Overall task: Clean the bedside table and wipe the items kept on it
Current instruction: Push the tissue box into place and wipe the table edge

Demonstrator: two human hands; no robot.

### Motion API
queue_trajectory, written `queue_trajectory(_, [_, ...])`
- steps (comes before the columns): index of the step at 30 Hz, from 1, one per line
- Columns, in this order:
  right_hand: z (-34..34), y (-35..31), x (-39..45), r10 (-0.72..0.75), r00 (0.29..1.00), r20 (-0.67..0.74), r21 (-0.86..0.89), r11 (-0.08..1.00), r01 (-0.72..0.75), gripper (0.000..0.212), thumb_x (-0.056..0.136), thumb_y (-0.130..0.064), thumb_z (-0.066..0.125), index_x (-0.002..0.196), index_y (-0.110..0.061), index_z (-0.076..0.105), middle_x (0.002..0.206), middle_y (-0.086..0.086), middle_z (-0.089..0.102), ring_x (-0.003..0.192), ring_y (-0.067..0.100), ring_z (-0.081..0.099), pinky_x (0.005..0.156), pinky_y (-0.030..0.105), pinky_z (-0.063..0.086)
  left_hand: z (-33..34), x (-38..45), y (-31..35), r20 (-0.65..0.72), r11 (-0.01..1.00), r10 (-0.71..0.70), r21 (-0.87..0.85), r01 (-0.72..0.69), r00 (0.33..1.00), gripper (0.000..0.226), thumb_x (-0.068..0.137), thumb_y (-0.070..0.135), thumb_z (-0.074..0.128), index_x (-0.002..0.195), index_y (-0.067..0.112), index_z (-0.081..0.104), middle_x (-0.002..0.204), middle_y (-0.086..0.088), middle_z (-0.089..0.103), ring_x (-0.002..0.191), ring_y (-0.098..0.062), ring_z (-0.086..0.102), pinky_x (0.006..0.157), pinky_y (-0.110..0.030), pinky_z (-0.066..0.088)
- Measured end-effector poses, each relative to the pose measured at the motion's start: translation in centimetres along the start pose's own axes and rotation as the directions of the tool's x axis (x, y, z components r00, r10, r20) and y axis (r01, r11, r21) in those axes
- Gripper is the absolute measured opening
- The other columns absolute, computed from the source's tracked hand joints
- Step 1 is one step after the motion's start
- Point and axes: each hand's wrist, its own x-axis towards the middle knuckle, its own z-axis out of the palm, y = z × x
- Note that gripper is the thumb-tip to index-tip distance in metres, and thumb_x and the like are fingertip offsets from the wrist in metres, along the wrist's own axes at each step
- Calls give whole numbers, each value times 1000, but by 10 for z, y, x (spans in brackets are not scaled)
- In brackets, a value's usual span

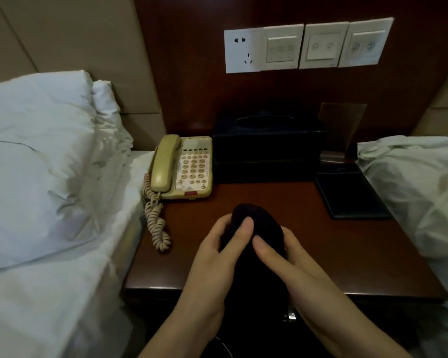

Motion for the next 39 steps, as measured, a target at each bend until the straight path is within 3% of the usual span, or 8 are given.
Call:
queue_trajectory(6, [-42,7,-9,-17,987,-162,75,997,30,28,86,-28,67,114,-32,67,103,-6,75,94,16,73,81,35,55,16,11,-20,-2,994,24,103,-24,1000,18,97,23,65,109,24,78,109,-3,79,102,-20,75,87,-35,59])
queue_trajectory(13, [-82,24,-6,-302,904,-302,-379,908,177,41,83,-43,65,122,-43,53,109,-21,67,99,-4,64,80,19,51,57,32,-51,31,987,-76,142,71,997,25,104,23,57,126,29,66,108,4,79,101,-12,75,81,-26,61])
queue_trajectory(17, [-142,14,-1,-481,767,-424,-715,698,43,51,91,-30,67,133,-38,39,110,-13,58,101,14,58,83,31,44,45,44,-47,37,916,36,397,-48,999,20,104,29,56,120,33,67,98,12,78,96,-2,73,83,-23,58])
queue_trajectory(19, [-166,14,2,-525,736,-427,-868,467,-171,48,93,-37,60,137,-32,42,119,-1,58,108,25,55,85,39,45,31,47,-42,-1,880,106,465,-94,994,17,103,25,58,112,32,71,93,12,78,91,-2,73,80,-24,55])
queue_trajectory(21, [-179,22,7,-555,736,-387,-922,239,-305,52,94,-45,47,139,-18,48,141,11,48,130,34,40,105,48,39,12,48,-38,-65,860,166,498,-112,984,18,100,19,62,104,32,74,91,7,79,88,-6,74,79,-26,52])
queue_trajectory(27, [-135,44,25,-482,846,-226,-971,183,-155,57,101,-42,32,149,-13,37,156,2,33,145,19,23,119,32,19,-36,36,-25,-157,787,244,609,-101,957,25,100,11,59,100,32,73,90,5,79,86,-7,75,78,-26,53])
queue_trajectory(33, [-45,62,66,-493,870,-28,-990,133,43,55,105,-41,29,154,-18,25,160,-2,23,149,15,14,121,27,10,-96,26,-19,-371,826,238,564,14,898,24,98,8,63,95,30,71,78,4,76,57,-7,60,52,-27,41])
queue_trajectory(39, [44,87,87,-462,813,355,-904,53,425,44,100,-32,49,142,-20,48,148,-3,45,138,18,36,120,32,23,-105,18,-23,-399,793,375,606,-66,837,35,94,1,63,91,35,68,95,8,73,91,-5,68,85,-27,51])
